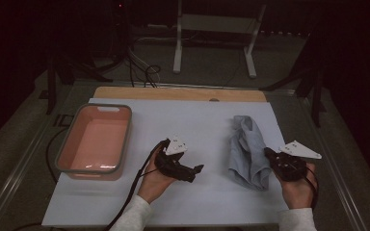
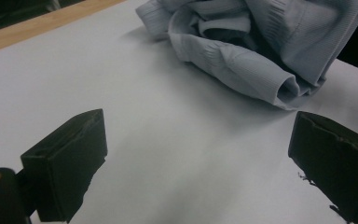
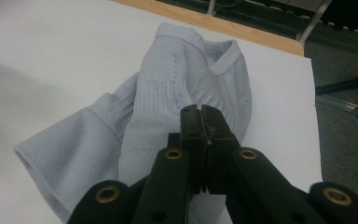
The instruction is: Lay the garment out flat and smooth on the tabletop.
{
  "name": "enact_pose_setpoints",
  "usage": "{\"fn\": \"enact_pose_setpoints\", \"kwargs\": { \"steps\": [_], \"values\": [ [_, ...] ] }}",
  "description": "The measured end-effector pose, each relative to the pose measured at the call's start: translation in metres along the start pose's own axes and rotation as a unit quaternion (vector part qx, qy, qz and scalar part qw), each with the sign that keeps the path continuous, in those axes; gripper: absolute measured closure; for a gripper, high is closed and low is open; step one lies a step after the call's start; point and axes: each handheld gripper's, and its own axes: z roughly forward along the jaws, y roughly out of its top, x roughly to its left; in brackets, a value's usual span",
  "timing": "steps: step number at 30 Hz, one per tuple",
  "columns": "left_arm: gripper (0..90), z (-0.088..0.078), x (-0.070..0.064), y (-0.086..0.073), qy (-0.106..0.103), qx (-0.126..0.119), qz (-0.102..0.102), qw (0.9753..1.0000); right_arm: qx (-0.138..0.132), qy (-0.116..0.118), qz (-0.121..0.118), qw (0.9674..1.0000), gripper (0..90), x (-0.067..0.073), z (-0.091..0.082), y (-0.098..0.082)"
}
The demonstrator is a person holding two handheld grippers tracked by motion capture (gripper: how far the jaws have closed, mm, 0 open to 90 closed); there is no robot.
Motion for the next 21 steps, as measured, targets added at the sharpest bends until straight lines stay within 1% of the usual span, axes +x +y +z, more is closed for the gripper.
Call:
{"fn": "enact_pose_setpoints", "kwargs": {
  "steps": [2,6,12,13,14,15,17,18,20,21],
  "values": [
    [5.9,0.004,-0.002,0.001,-0.003,0.003,0.001,1.0000,0.001,0.001,0.001,1.0000,88.7,0.000,0.000,0.000],
    [6.8,0.014,-0.007,0.003,-0.011,0.015,0.012,0.9998,0.001,0.000,0.002,1.0000,88.7,0.000,0.001,0.000],
    [9.0,0.029,-0.017,0.008,-0.026,0.021,0.012,0.9994,-0.001,0.001,0.002,1.0000,88.6,0.000,0.000,0.000],
    [9.7,0.032,-0.018,0.009,-0.028,0.025,0.017,0.9991,-0.001,0.001,0.002,1.0000,88.6,0.000,0.000,0.000],
    [10.6,0.035,-0.021,0.009,-0.030,0.025,0.015,0.9991,-0.001,0.001,0.003,1.0000,88.6,0.000,0.000,0.000],
    [11.4,0.037,-0.022,0.010,-0.031,0.032,0.020,0.9988,-0.001,0.001,0.003,1.0000,88.6,-0.001,0.000,0.000],
    [13.9,0.042,-0.025,0.012,-0.035,0.033,0.018,0.9987,-0.001,0.002,0.002,1.0000,88.6,-0.001,0.000,0.000],
    [16.0,0.045,-0.027,0.014,-0.035,0.036,0.024,0.9984,-0.001,0.002,0.003,1.0000,88.6,-0.001,0.000,0.000],
    [17.8,0.051,-0.031,0.016,-0.038,0.040,0.028,0.9981,-0.002,0.002,0.003,1.0000,88.6,-0.001,0.000,0.000],
    [19.9,0.055,-0.034,0.017,-0.036,0.048,0.035,0.9976,-0.002,0.002,0.003,1.0000,88.6,-0.001,0.000,0.000]
  ]
}}
